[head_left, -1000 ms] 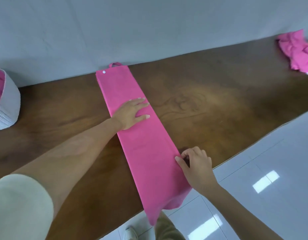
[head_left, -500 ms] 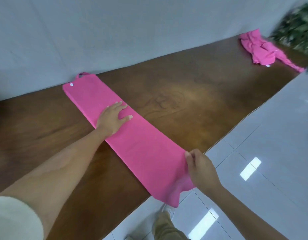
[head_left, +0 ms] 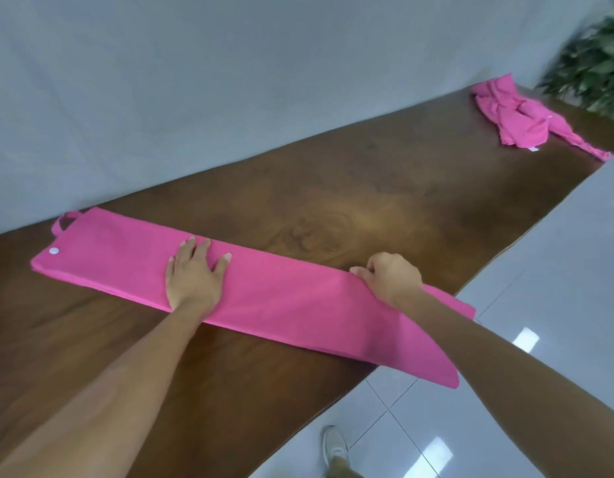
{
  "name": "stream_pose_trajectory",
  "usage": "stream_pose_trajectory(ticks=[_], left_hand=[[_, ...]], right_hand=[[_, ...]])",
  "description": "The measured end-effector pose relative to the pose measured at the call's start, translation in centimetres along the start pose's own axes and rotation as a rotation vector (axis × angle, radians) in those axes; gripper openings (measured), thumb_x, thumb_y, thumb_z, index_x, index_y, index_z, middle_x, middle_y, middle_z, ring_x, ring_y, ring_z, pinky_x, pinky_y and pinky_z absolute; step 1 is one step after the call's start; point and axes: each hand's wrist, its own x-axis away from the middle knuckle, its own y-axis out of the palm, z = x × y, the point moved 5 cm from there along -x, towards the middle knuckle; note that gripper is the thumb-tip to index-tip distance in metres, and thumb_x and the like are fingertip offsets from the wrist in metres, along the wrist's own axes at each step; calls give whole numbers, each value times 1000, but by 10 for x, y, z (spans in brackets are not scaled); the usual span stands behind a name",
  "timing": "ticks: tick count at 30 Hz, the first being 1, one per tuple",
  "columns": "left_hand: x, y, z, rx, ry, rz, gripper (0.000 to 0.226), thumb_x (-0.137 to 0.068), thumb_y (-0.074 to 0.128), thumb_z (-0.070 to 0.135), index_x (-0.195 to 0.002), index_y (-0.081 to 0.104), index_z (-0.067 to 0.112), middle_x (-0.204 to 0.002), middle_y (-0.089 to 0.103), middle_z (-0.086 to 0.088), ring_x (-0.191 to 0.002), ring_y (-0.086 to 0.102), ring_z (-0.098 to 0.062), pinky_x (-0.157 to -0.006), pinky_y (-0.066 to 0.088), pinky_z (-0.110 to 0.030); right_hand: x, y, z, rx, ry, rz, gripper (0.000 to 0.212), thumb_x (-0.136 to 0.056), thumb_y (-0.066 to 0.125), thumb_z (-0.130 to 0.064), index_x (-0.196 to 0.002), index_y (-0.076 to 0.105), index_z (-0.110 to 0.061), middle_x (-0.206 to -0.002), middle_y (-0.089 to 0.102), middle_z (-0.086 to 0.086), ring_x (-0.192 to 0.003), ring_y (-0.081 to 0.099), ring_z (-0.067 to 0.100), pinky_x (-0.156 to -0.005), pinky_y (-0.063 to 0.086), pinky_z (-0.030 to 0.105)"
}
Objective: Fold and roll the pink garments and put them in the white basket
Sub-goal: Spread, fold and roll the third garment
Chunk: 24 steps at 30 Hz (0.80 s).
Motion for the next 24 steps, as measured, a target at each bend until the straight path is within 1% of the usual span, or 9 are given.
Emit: stream_pose_trajectory(ticks=[6,8,11,14,16,17,19,21,24], left_hand=[[-2,2,9,-21,-196,73,66,-102,39,58,-155,38,18,-166,26,-7,-155,15,-23,-127,8,-45],[-2,4,12,-19,-258,96,66,-102,39,58,-155,37,18,-166,24,-7,-155,14,-24,-127,7,-45],[-1,7,17,-30,-350,136,67,-102,37,58,-155,36,17,-167,23,-8,-156,12,-24,-127,7,-45],[0,10,21,-24,-452,176,66,-103,37,57,-156,34,18,-168,19,-6,-156,9,-22,-126,4,-44],[1,11,24,-15,-517,199,65,-103,37,57,-156,33,19,-168,17,-5,-156,7,-21,-126,2,-44],[1,13,25,-18,-538,207,65,-103,37,56,-156,33,19,-169,17,-5,-157,6,-21,-126,2,-44],[1,15,26,-33,-560,218,65,-103,36,57,-157,32,19,-169,17,-5,-157,6,-21,-126,2,-45],[1,16,27,-32,-566,225,65,-103,37,56,-156,32,18,-168,17,-7,-156,7,-22,-126,3,-46],[-3,15,30,-68,-568,205,64,-103,39,51,-155,34,14,-167,20,-10,-156,10,-26,-125,5,-50]], right_hand=[[-74,-13,-11,126,-137,61,56,-93,46,-71,-77,59,-18,-73,60,-2,-75,62,25,-64,42,32],[-96,-16,-17,174,-207,98,59,-95,42,-71,-78,57,-17,-76,62,1,-76,64,27,-64,43,32],[-127,-18,-28,221,-318,137,56,-98,36,-68,-80,54,-18,-83,67,5,-81,67,30,-64,42,32],[-155,-20,-40,294,-416,199,58,-100,33,-66,-86,59,-17,-86,70,6,-82,68,30,-61,38,32],[-171,-19,-46,317,-443,212,61,-101,31,-65,-89,65,-15,-84,70,6,-81,68,30,-61,38,33],[-178,-19,-48,325,-451,219,63,-101,30,-64,-88,66,-14,-82,70,6,-79,68,29,-63,39,34],[-190,-20,-50,341,-482,258,66,-102,29,-62,-83,68,-13,-77,69,6,-78,64,28,-78,41,38],[-198,-19,-47,326,-505,299,64,-103,31,-59,-83,69,-12,-79,69,7,-85,61,28,-89,38,42],[-204,-19,-42,255,-506,334,52,-104,39,-51,-94,69,-9,-91,69,9,-94,59,31,-91,38,43]])
